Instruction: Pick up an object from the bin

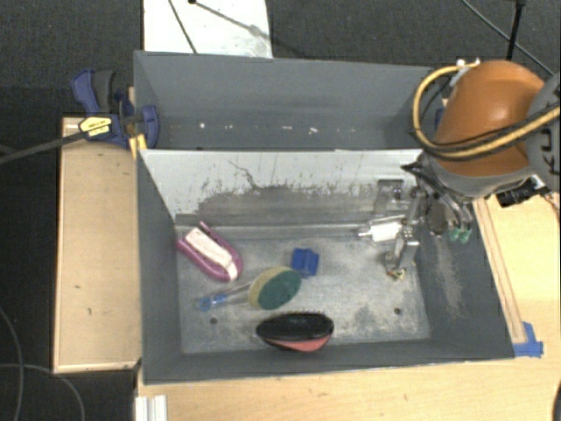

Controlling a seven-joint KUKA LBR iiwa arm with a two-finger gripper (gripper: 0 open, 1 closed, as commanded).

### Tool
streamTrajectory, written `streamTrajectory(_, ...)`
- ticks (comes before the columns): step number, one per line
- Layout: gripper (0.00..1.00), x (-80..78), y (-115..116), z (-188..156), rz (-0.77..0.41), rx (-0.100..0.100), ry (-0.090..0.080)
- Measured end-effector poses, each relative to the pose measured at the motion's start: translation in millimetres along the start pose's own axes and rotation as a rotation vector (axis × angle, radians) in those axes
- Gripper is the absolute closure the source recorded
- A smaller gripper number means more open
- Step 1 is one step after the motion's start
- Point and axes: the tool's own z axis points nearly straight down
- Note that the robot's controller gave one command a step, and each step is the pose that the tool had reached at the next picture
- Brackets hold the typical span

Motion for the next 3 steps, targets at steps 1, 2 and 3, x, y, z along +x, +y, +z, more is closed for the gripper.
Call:
streamTrajectory(1,0.00,-8.4,100,110,0.074,-0.004,0.009)
streamTrajectory(2,1.00,-10.7,94,105,0.079,-0.001,0.002)
streamTrajectory(3,1.00,-9.7,72,3,0.067,0.000,-0.007)
